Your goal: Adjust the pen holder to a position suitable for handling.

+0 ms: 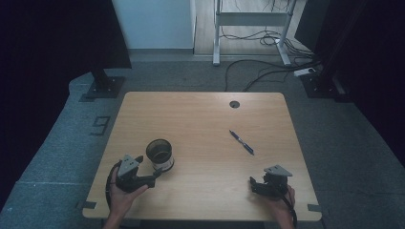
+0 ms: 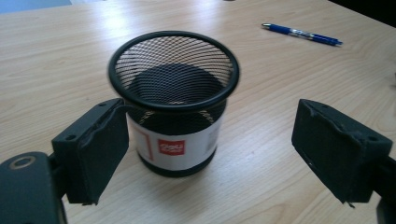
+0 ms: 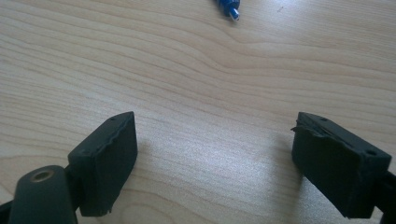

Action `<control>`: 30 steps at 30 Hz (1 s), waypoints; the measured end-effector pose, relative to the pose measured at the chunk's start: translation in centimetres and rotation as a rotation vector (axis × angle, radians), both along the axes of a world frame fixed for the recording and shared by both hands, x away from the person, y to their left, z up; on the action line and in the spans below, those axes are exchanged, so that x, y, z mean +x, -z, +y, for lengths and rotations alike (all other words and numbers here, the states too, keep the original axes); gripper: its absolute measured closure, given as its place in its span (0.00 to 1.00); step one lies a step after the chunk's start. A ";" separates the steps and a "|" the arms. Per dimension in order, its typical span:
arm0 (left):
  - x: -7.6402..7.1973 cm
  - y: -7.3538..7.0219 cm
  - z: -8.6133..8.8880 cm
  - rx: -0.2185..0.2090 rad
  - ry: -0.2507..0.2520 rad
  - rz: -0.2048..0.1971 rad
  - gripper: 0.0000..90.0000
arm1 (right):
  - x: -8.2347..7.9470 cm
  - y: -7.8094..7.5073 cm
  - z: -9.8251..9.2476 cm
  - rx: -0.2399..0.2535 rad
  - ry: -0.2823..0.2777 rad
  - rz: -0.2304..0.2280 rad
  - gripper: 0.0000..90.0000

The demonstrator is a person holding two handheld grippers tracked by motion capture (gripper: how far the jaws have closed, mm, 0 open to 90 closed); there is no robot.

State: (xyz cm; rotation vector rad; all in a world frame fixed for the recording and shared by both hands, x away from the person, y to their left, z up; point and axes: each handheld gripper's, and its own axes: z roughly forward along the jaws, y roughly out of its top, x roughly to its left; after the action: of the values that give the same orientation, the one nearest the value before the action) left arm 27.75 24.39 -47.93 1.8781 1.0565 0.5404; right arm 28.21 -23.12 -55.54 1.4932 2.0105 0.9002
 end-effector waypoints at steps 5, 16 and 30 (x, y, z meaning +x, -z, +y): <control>0.5 0.4 0.5 0.000 -0.021 0.016 0.09 | 0.0 0.0 0.0 0.000 0.000 0.000 0.15; 1.5 1.3 0.0 0.007 -0.024 0.044 0.02 | 0.0 0.0 0.0 0.000 0.002 -0.001 0.15; 3.8 1.5 -0.5 0.048 -0.020 0.078 0.00 | 0.0 0.0 0.0 0.002 0.003 0.000 0.15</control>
State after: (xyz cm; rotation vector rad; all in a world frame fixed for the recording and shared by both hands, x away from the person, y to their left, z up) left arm 31.51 23.86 -49.45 1.9466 1.1229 0.5117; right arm 28.24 -23.14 -55.53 1.4961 2.0074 0.9013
